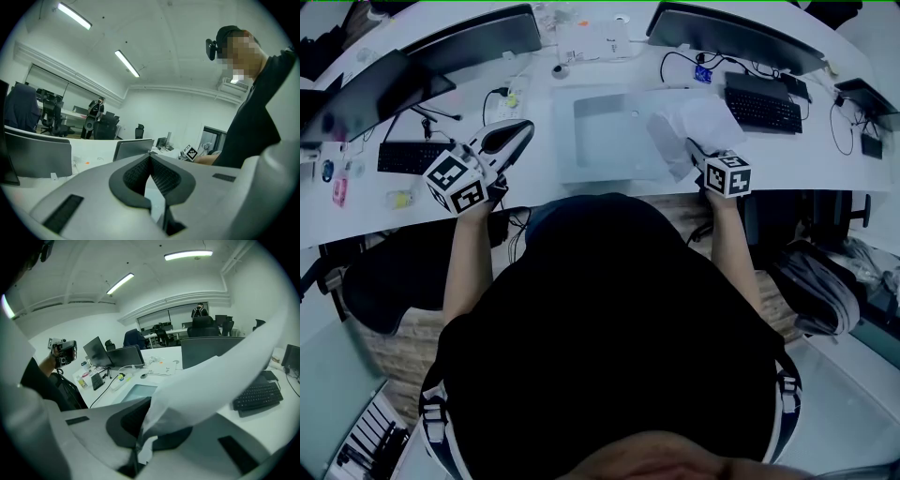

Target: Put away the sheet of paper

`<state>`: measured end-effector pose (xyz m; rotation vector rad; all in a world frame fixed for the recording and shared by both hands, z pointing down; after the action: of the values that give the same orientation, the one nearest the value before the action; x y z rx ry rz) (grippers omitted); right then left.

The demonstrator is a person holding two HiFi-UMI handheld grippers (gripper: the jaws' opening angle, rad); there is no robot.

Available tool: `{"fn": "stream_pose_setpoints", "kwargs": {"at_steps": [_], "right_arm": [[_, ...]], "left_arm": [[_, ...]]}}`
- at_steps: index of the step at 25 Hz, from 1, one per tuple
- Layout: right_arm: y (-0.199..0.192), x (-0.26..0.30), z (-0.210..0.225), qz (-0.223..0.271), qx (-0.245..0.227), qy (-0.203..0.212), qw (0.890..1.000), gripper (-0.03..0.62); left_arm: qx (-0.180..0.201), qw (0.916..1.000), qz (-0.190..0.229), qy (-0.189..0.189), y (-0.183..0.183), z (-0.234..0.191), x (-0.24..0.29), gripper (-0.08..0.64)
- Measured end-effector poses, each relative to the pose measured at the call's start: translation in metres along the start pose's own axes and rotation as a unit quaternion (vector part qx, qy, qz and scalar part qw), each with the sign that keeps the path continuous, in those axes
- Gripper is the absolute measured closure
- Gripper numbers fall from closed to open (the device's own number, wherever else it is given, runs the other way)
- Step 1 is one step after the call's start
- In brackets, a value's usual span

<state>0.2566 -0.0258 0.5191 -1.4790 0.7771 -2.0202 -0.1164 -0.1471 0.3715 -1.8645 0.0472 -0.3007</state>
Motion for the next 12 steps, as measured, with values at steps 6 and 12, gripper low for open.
{"fn": "stream_pose_setpoints", "kwargs": {"at_steps": [6, 12], "right_arm": [[-0.005, 0.011, 0.004, -0.013, 0.005, 0.003, 1.0, 0.577], [-0.011, 0.023, 0.005, -0.029, 0.008, 0.01, 1.0, 0.578]], "left_arm": [[-0.002, 1.0, 0.0, 0.0, 0.0, -0.005, 0.0, 0.54], [-0.002, 1.0, -0.007, 0.003, -0.002, -0.008, 0.002, 0.54]]}}
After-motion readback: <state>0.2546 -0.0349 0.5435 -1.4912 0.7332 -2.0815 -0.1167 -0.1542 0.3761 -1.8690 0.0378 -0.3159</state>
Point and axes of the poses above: the fingertips, and each gripper's own axes: x forward along the fingers, z to its right, y out of its top, the point moved 4 cm from there along -x, backward along the fingers, and after that the axes turned 1 degree about x, right-handed, at the moved point
